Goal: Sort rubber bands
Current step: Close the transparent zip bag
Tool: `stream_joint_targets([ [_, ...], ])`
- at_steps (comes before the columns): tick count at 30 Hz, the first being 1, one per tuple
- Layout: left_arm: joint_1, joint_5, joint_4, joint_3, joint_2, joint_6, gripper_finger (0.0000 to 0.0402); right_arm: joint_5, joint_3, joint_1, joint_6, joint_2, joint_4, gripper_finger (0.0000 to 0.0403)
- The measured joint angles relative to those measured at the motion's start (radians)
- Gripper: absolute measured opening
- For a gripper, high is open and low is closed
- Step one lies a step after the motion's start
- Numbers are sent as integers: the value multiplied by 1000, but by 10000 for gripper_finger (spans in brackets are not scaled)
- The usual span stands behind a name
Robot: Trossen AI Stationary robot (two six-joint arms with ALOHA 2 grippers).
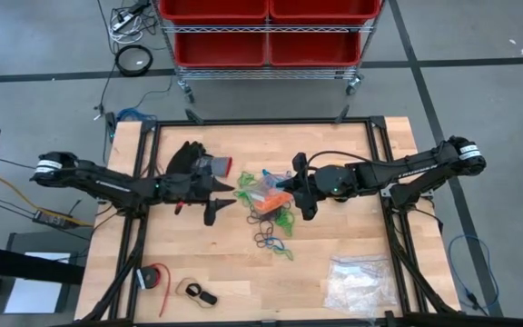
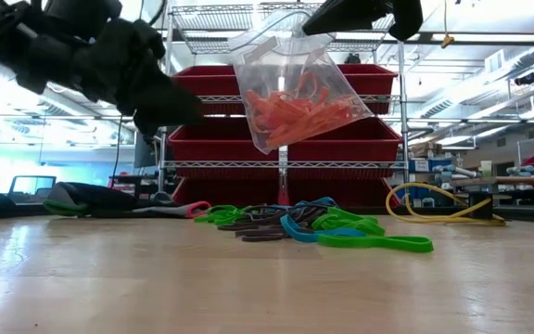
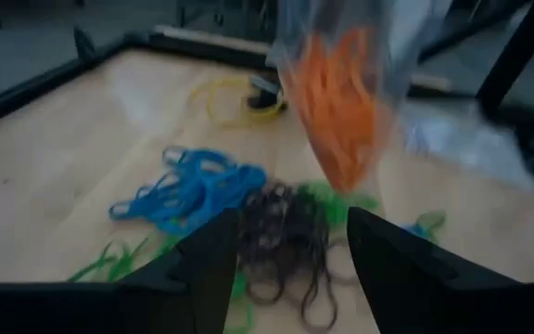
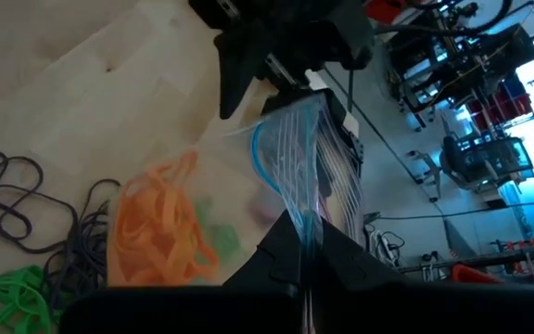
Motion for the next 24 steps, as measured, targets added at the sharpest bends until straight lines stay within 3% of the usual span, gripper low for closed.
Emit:
stream_joint_targets([
  [7, 0, 48, 224, -20, 57, -5, 211, 0, 0, 7, 42, 0, -2, 0],
  [12, -4, 106, 287, -20, 86, -23, 211, 0, 0, 26, 77, 0, -12, 0],
  [24, -83, 35, 395, -20, 133, -30, 211, 0, 0, 34, 102, 0, -1, 0],
])
